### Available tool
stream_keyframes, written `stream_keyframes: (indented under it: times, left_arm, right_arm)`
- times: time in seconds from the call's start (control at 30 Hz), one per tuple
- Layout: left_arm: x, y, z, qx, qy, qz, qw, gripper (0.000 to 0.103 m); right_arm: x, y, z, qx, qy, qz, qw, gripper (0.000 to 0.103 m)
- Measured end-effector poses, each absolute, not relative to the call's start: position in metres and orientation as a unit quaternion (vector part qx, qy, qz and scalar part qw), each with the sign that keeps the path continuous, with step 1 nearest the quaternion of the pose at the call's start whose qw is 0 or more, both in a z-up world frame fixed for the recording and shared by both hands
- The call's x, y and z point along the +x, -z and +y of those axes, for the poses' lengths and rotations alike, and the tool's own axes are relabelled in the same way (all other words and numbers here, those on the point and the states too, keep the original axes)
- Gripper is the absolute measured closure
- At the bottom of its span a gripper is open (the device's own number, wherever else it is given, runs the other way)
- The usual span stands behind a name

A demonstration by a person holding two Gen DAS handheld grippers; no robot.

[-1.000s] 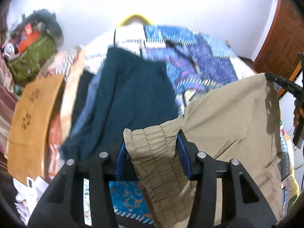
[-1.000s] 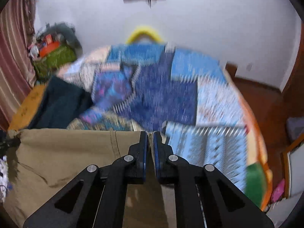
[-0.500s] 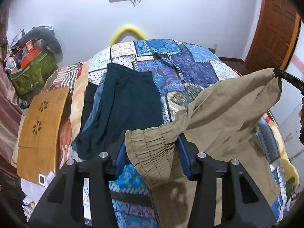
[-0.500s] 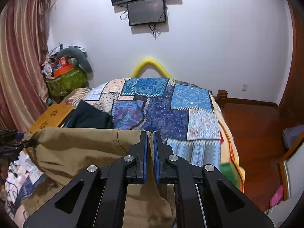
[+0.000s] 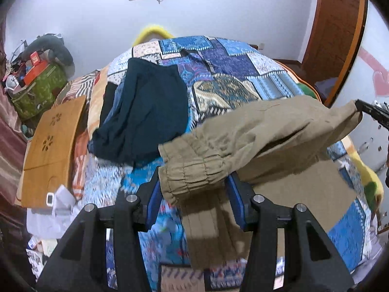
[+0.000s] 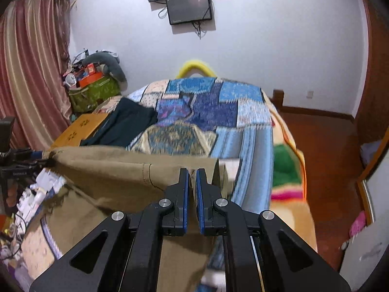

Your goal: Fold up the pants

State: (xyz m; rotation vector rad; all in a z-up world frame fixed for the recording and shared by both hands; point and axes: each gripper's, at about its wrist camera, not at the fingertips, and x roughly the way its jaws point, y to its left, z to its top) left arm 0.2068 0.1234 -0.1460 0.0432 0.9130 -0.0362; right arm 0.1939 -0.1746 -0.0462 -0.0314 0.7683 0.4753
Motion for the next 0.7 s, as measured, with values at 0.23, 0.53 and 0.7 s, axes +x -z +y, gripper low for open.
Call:
stream_keyframes:
  times: [0.23,0.53,0.7]
  left_arm:
    - [0.174,0.169,0.120,0.018,0.016,0.462,0.887,0.053]
    - [0.146,0.188,0.115,0.016,0.008,0.472,0.881,0.053]
    - [0.135,0.187,0.116,0.015,-0.006,0.472,0.881,0.053]
  right_arm:
    - [0.154,0.080,-0.184,-0.005,-0.225,0.406,0.885,0.097]
    - [0.121,0.122,-0.193,0.021,-0.210,0.444,0.871,0.096]
    - [0.105,0.128,-0.192,0.011,-0.207,0.460,0.864,0.090]
